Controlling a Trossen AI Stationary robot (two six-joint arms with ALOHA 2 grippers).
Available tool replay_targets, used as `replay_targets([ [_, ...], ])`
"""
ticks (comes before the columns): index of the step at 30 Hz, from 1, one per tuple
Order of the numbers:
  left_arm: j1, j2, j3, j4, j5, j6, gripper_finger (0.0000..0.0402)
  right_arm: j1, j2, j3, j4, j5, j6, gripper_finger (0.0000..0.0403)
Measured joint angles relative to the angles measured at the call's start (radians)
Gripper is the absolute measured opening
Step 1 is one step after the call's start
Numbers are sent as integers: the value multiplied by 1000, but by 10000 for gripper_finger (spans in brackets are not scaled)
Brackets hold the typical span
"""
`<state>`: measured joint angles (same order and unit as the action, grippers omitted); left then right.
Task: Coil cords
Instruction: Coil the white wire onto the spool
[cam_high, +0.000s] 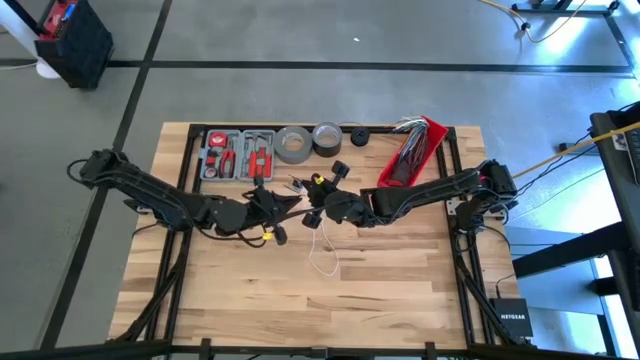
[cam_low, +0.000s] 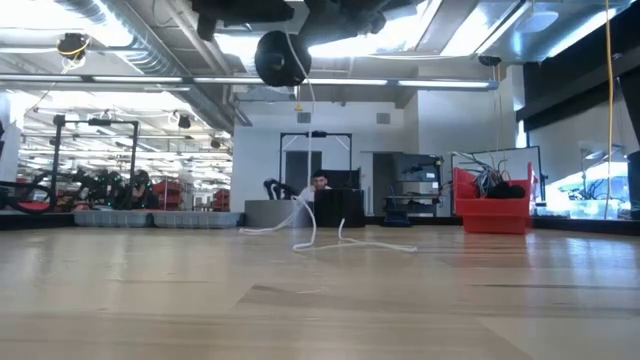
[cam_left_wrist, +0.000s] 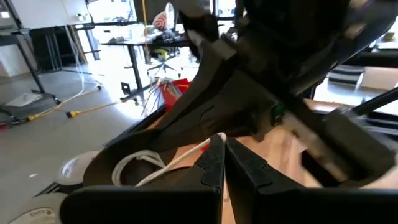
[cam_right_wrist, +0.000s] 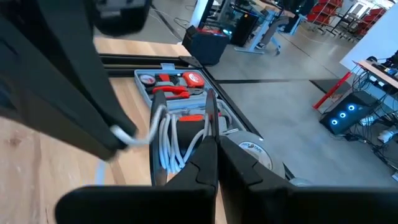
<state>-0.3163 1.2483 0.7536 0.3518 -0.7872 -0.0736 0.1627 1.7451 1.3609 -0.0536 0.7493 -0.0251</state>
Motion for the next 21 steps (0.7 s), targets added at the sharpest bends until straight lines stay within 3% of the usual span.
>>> replay_targets([
  [10,32,19,0,9,92,3,1,1,-6,0,82,67,-46,5],
  [21,35,19,0,8,92,3,1,2,-62,0,176,-44,-63,5],
])
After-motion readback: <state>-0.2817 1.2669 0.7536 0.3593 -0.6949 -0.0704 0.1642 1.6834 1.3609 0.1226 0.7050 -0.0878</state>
